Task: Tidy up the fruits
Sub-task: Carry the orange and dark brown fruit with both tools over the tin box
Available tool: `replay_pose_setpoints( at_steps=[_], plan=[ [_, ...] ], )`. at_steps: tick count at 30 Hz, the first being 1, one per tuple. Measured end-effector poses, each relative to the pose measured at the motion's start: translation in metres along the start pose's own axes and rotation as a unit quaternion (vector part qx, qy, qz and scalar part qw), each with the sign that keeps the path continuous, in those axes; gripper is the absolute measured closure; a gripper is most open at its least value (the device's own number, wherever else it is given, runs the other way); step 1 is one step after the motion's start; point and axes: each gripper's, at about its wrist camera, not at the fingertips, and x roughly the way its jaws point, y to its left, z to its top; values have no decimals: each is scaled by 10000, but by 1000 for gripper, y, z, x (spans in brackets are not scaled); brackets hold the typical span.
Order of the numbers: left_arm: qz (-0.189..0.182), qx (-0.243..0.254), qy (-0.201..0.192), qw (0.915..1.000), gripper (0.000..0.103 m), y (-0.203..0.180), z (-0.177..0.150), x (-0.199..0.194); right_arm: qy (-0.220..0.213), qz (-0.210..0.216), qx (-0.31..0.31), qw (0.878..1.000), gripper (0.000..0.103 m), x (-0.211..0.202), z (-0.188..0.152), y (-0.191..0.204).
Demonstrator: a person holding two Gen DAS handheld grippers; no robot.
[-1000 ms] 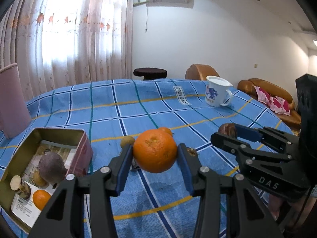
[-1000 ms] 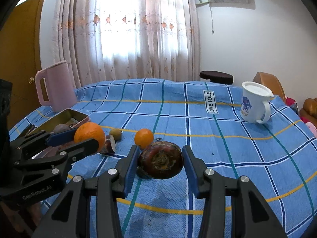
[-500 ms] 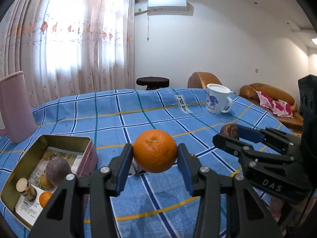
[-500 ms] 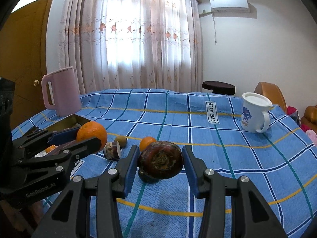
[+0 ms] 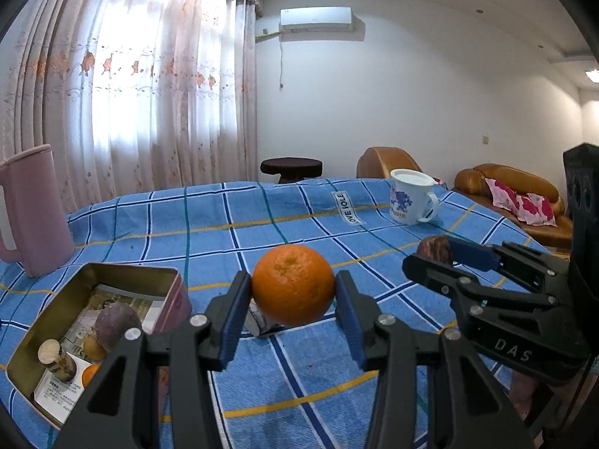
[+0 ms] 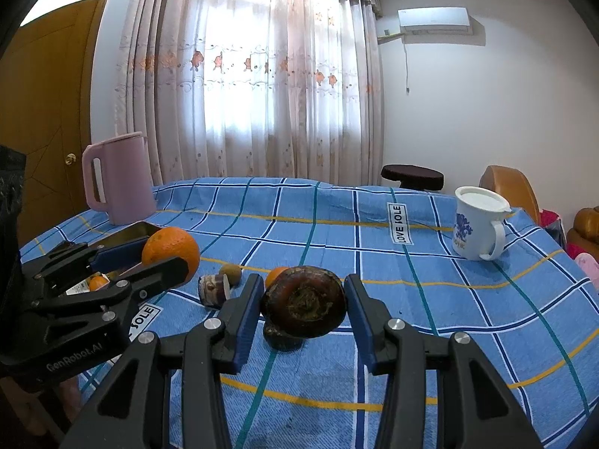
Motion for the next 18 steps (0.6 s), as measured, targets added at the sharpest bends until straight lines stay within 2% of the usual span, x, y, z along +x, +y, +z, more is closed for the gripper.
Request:
replay_pose_setpoints(
  at_steps=[18],
  plan=[
    [65, -15, -267, 9996, 55, -1, -1, -12, -324, -99, -235, 9992, 56, -13, 1, 9]
  ],
)
